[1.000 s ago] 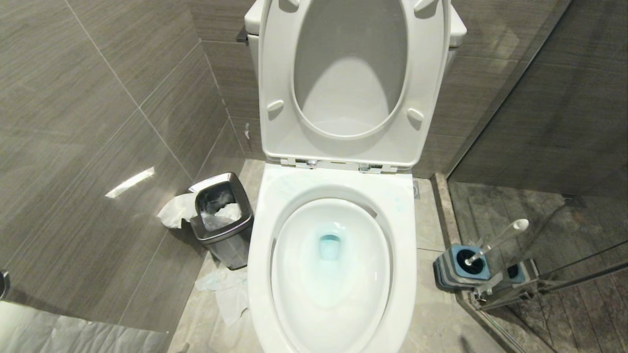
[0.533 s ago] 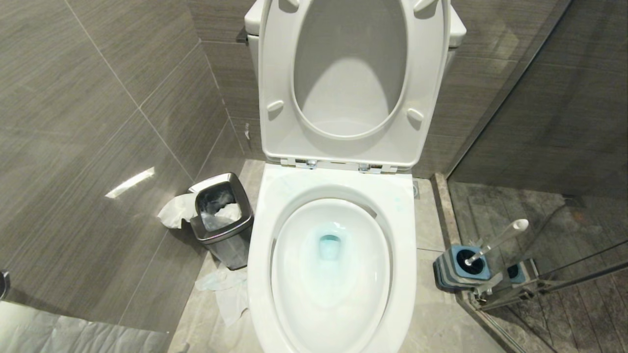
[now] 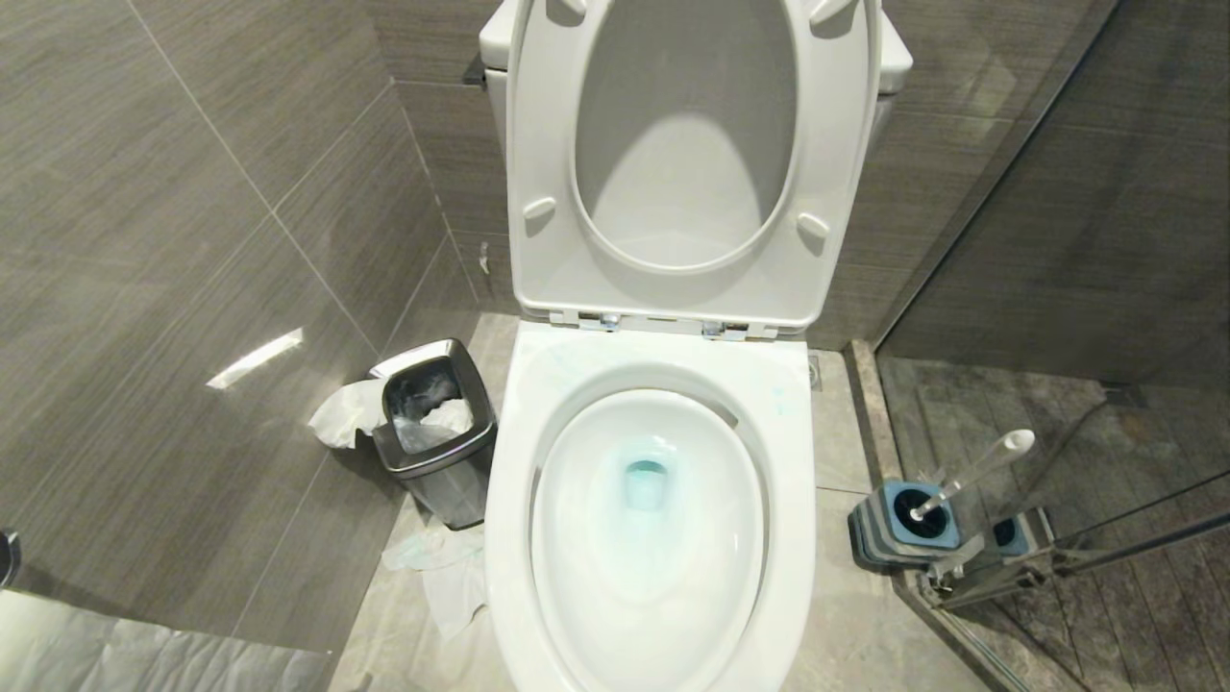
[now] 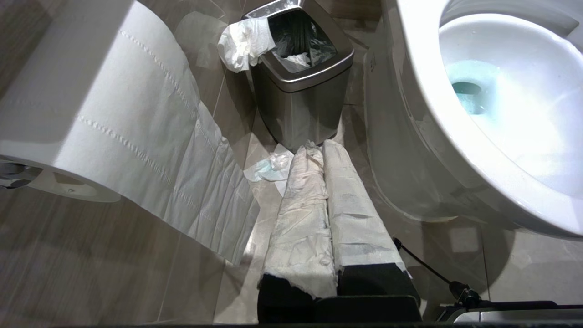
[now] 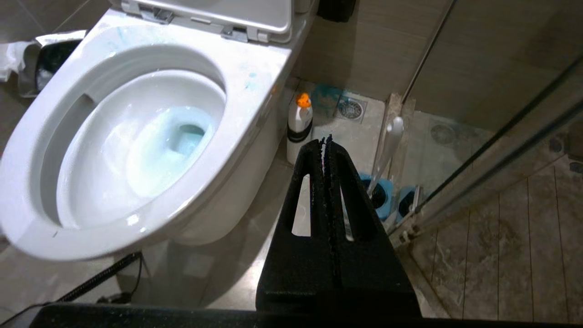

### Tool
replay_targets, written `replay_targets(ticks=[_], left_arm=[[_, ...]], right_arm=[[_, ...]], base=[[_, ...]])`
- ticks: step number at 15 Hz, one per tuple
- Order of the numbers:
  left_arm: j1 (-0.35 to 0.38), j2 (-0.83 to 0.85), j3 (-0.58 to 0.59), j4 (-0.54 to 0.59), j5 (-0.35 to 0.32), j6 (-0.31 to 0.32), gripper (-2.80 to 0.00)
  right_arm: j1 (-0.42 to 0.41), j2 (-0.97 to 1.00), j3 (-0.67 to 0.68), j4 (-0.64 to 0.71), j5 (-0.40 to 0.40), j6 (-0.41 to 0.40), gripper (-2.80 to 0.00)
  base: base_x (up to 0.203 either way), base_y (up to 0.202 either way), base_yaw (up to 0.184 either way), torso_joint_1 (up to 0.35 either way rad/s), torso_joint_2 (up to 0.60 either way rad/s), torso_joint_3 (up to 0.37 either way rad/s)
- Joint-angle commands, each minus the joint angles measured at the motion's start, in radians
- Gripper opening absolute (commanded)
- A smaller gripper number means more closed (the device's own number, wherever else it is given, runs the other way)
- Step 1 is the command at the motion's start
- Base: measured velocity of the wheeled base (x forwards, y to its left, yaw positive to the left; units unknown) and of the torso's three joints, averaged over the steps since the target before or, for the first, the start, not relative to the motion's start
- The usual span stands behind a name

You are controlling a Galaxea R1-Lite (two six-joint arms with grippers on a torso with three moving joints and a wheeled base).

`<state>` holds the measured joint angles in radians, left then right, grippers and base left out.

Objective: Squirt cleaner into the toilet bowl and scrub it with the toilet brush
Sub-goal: Flush the toilet

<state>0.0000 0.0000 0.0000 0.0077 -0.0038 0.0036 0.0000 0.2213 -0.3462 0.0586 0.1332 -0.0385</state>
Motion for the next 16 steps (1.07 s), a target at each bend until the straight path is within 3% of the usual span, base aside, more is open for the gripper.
replay_targets(ticks=[1,4,7,9,12,16], left_arm=[[0.0,0.0,0.003,0.0,0.001,-0.001,-2.8],[0.0,0.0,0.003,0.0,0.001,-0.001,-2.8],[0.0,0.0,0.003,0.0,0.001,-0.001,-2.8],[0.0,0.0,0.003,0.0,-0.001,-0.001,-2.8],[0.0,0.0,0.003,0.0,-0.001,-0.001,-2.8],[0.0,0.0,0.003,0.0,0.001,-0.001,-2.8]], right_arm=[[0.0,-0.137,-0.002,0.077,0.002,-0.001,-2.8],[0.0,-0.222,0.011,0.207,0.003,-0.007,-2.8],[0.0,-0.221,0.108,0.199,0.002,-0.014,-2.8],[0.0,-0.221,0.186,0.129,-0.011,-0.015,-2.8],[0.0,-0.221,0.33,-0.101,-0.079,-0.031,-2.8],[0.0,-0.221,0.346,-0.061,-0.113,-0.037,-2.8]], base=[[0.0,0.0,0.0,0.0,0.0,0.0],[0.0,0.0,0.0,0.0,0.0,0.0],[0.0,0.0,0.0,0.0,0.0,0.0],[0.0,0.0,0.0,0.0,0.0,0.0],[0.0,0.0,0.0,0.0,0.0,0.0],[0.0,0.0,0.0,0.0,0.0,0.0]])
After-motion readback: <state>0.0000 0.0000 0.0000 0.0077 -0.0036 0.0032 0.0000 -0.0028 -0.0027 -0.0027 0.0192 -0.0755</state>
